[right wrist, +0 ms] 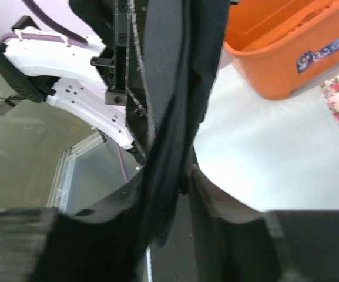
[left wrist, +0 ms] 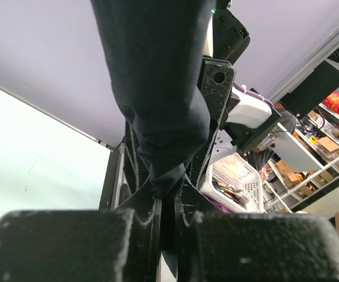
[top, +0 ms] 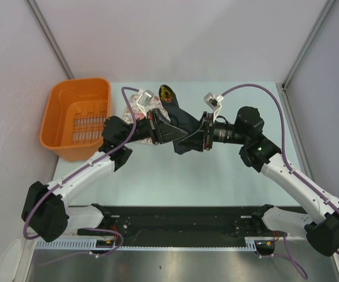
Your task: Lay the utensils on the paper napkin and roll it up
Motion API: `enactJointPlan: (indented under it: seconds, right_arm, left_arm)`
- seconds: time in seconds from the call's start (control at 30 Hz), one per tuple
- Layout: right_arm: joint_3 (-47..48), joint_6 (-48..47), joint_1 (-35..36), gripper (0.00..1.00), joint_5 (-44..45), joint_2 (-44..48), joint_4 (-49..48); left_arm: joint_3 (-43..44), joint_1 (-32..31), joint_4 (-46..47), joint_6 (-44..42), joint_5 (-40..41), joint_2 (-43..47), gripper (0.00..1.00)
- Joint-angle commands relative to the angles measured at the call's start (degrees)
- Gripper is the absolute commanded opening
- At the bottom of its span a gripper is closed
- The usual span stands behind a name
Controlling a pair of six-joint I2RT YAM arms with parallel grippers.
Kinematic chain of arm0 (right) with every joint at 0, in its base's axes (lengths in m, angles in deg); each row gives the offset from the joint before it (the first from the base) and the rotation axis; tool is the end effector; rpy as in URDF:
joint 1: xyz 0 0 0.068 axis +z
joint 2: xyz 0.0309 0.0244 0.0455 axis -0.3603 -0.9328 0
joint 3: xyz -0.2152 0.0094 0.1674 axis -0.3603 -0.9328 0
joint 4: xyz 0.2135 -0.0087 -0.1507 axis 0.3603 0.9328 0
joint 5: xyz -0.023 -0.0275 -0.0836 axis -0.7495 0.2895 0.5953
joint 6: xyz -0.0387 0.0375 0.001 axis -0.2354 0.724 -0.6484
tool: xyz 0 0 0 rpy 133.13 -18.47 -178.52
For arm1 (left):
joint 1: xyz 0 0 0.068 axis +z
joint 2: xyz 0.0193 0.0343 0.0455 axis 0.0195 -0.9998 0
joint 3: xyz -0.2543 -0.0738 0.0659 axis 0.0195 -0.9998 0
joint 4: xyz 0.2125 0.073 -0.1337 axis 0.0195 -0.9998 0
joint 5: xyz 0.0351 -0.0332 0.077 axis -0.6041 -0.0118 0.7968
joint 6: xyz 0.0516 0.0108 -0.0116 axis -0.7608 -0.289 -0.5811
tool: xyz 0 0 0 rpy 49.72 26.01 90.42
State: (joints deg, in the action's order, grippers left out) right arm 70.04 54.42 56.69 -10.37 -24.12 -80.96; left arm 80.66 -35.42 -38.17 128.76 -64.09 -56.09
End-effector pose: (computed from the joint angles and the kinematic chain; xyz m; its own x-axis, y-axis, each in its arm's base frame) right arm 0.1880 0.1663 0.3908 -0.4541 0.0664 -0.8885 -0.8804 0.1197 0.4589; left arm 0.2095 -0.1750 0.3689 -0.6439 -0.2570 -0.7207 0.7604 -0.1105 -0.6399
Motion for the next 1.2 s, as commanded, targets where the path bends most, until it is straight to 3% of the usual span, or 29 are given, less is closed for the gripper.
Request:
enactJointPlan:
  seconds: [0.0, 0.07, 0.1, 0.2, 0.23, 0.43, 0.73, 0.97, 1.07, 1.1, 1.17]
  right_arm:
    - [1.16, 1.7, 0.2, 0.23, -1.07, -0.76, -3.75]
    - [1.42, 1.61, 0.11, 0.12, -1.16, -0.85, -3.93]
    - [1.51, 1.43, -0.06, 0.0, -1.16, -0.94, -3.93]
    - [1.34, 0.91, -0.24, 0.0, -1.07, -0.5, -3.84]
    - [1.16, 0.82, -0.24, 0.0, -0.98, -0.33, -4.01]
    - [0.28, 0.81, -0.24, 0.0, -1.33, 0.64, -5.33]
    - [-0.68, 3.36, -0.5, 0.0, -1.95, 0.82, -6.65]
    - [-1.13, 4.15, -0.59, 0.0, -3.0, 0.73, -7.26]
    - [-1.21, 4.5, -0.5, 0.0, -3.35, 0.55, -7.53]
    - [-1.13, 4.51, -0.5, 0.0, -3.62, 0.47, -7.7]
    - [-1.13, 4.6, -0.42, 0.0, -3.97, 0.2, -7.71]
  left_arm:
    - [3.13, 0.29, 4.71, 1.03, 1.43, 0.58, 0.0]
    - [3.04, 0.29, 4.62, 1.03, 1.42, 0.58, 0.0]
    - [3.13, 0.29, 4.62, 0.94, 1.25, 0.58, 0.0]
    - [3.48, 0.38, 3.66, 0.5, 0.99, 0.67, 0.07]
    - [3.48, 0.47, 3.48, 0.42, 0.9, 0.84, 0.15]
    - [4.18, 1.96, 1.9, -0.55, 0.99, 1.02, 0.37]
    - [6.56, 4.59, 0.23, -1.69, 2.21, 0.49, 0.46]
    - [7.87, 5.12, 0.05, -1.26, 1.87, -0.21, 0.42]
    - [7.96, 5.12, -0.04, -1.26, 1.87, -0.38, 0.29]
    - [8.05, 5.12, -0.21, -1.26, 1.78, -0.38, 0.18]
    - [7.96, 5.12, -0.3, -1.17, 1.6, -0.3, 0.11]
